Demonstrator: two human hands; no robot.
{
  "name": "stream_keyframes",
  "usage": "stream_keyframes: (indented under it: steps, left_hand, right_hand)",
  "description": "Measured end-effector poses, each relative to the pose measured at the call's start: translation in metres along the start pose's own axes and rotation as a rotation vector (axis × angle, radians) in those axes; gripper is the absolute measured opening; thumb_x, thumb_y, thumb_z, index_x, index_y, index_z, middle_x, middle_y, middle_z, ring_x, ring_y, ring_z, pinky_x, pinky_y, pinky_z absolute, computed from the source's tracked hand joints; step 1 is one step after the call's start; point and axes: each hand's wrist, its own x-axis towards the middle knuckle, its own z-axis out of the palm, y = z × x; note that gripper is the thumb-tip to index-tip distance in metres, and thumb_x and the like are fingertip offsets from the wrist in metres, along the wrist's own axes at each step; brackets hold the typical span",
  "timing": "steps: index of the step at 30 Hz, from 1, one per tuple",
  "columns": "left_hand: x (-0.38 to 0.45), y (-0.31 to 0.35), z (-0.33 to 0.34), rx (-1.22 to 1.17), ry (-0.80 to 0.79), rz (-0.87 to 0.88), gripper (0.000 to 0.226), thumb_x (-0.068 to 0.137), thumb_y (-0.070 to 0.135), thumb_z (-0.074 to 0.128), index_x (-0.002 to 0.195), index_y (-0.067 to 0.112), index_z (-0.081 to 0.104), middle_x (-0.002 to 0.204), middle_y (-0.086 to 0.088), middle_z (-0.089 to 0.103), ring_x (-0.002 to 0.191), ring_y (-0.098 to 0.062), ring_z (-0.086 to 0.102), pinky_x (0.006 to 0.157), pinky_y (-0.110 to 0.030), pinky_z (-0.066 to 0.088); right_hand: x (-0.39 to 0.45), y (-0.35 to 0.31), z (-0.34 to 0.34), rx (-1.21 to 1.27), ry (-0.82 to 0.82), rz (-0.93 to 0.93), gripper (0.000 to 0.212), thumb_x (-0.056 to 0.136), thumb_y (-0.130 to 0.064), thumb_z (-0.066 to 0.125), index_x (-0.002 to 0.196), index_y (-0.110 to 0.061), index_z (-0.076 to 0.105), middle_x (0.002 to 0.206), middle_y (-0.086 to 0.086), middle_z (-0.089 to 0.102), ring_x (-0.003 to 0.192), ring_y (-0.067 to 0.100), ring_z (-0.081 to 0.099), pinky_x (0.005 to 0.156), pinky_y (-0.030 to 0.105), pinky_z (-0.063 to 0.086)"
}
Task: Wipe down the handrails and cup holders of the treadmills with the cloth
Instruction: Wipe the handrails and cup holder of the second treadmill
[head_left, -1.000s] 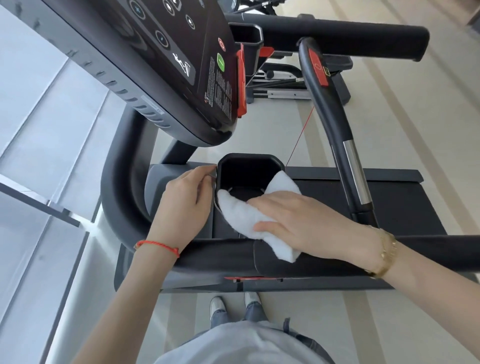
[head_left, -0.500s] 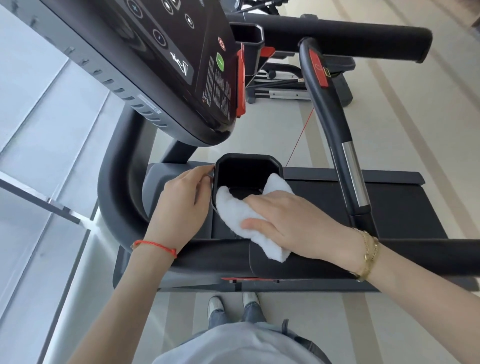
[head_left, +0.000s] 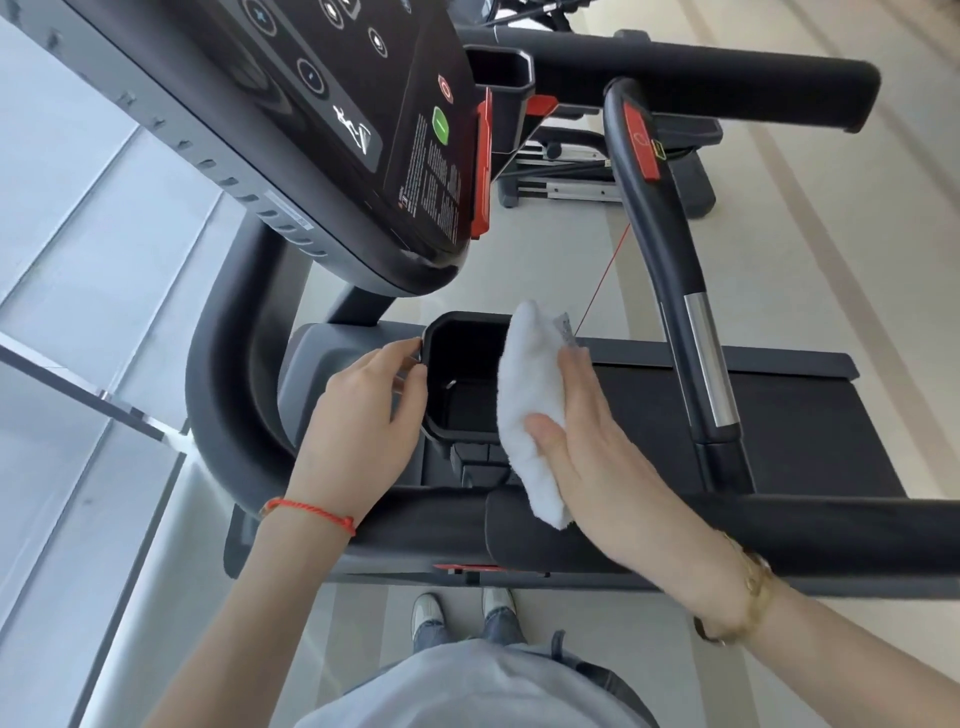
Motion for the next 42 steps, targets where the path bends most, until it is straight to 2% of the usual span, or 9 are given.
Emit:
stream_keyframes:
  steps: [4, 8, 12, 18, 22, 25, 32, 38, 42]
  left_hand:
    - [-0.001, 0.004, 0.006, 0.04, 0.006, -0.036, 0.038, 0.097, 0.035, 0.047, 0.131, 0.022, 0.058, 0.109, 0.009, 0.066, 0.09, -0.006, 0.063, 0.076, -0.025, 0.045]
    - [-0.005, 0.004, 0.009, 0.033, 0.004, -0.046, 0.043, 0.096, 0.035, 0.048, 0.137, 0.021, 0.053, 0.117, 0.005, 0.065, 0.09, -0.006, 0.061, 0.083, -0.026, 0.046]
    - [-0.005, 0.005, 0.007, 0.052, 0.012, -0.037, 0.045, 0.095, 0.036, 0.047, 0.138, 0.022, 0.052, 0.113, 0.007, 0.065, 0.09, -0.007, 0.061, 0.082, -0.026, 0.047]
    - [-0.004, 0.008, 0.008, 0.073, 0.019, -0.033, 0.044, 0.097, 0.033, 0.047, 0.138, 0.019, 0.053, 0.11, 0.003, 0.066, 0.094, -0.014, 0.064, 0.085, -0.03, 0.05]
    - [-0.005, 0.01, 0.009, 0.068, 0.03, -0.022, 0.041, 0.097, 0.03, 0.051, 0.136, 0.019, 0.054, 0.103, 0.005, 0.064, 0.088, -0.012, 0.062, 0.081, -0.026, 0.049]
    - [-0.004, 0.008, 0.009, 0.06, 0.024, -0.047, 0.043, 0.096, 0.031, 0.051, 0.137, 0.017, 0.054, 0.103, 0.008, 0.061, 0.089, -0.009, 0.06, 0.083, -0.023, 0.047]
    - [-0.005, 0.009, 0.008, 0.045, 0.04, -0.055, 0.041, 0.096, 0.03, 0.053, 0.136, 0.021, 0.055, 0.102, 0.015, 0.059, 0.087, -0.003, 0.059, 0.082, -0.018, 0.044]
    - [-0.004, 0.011, 0.007, 0.06, 0.037, -0.037, 0.036, 0.095, 0.028, 0.054, 0.129, 0.017, 0.059, 0.097, 0.008, 0.063, 0.086, -0.011, 0.064, 0.081, -0.024, 0.051]
    - [-0.004, 0.011, 0.007, 0.079, 0.028, -0.038, 0.035, 0.095, 0.029, 0.052, 0.128, 0.019, 0.059, 0.094, 0.009, 0.063, 0.084, -0.008, 0.063, 0.076, -0.003, 0.038]
  right_hand:
    - [0.055, -0.004, -0.016, 0.008, -0.04, 0.064, 0.07, 0.103, -0.04, 0.038, 0.154, -0.025, -0.008, 0.159, 0.003, 0.013, 0.121, 0.029, 0.048, 0.084, 0.029, 0.035]
    - [0.068, 0.001, -0.02, 0.016, -0.066, -0.016, 0.067, 0.101, -0.034, 0.045, 0.154, -0.023, 0.005, 0.153, 0.002, 0.021, 0.108, 0.02, 0.046, 0.083, 0.028, 0.035]
    - [0.049, 0.014, -0.008, 0.268, -0.067, 0.026, 0.077, 0.098, -0.031, 0.051, 0.153, -0.03, -0.003, 0.155, -0.002, 0.025, 0.131, 0.02, 0.041, 0.108, 0.039, 0.038]
    - [0.094, 0.011, -0.02, -0.014, -0.038, -0.149, 0.048, 0.097, -0.026, 0.053, 0.14, -0.023, 0.031, 0.127, -0.002, 0.039, 0.101, 0.018, 0.048, 0.069, 0.017, 0.035]
    - [0.128, -0.004, -0.034, -0.269, -0.206, -0.374, 0.039, 0.091, -0.029, 0.06, 0.127, -0.032, 0.047, 0.116, -0.007, 0.058, 0.101, 0.02, 0.055, 0.079, 0.036, 0.042]
    - [0.137, -0.008, -0.035, -0.335, -0.261, -0.43, 0.037, 0.091, -0.031, 0.059, 0.127, -0.034, 0.048, 0.111, -0.01, 0.062, 0.097, 0.016, 0.055, 0.075, 0.034, 0.039]
    - [0.108, 0.025, -0.049, 0.051, -0.317, -0.278, 0.039, 0.098, -0.035, 0.051, 0.134, -0.025, 0.041, 0.125, -0.003, 0.053, 0.112, 0.016, 0.055, 0.092, 0.035, 0.046]
    - [0.134, -0.014, -0.035, -0.326, -0.296, -0.456, 0.038, 0.095, -0.034, 0.054, 0.132, -0.03, 0.045, 0.123, -0.007, 0.057, 0.105, 0.019, 0.056, 0.087, 0.039, 0.045]
    - [0.135, -0.008, -0.033, -0.295, -0.269, -0.436, 0.039, 0.094, -0.035, 0.054, 0.131, -0.038, 0.046, 0.125, -0.014, 0.057, 0.107, 0.016, 0.056, 0.089, 0.038, 0.046]
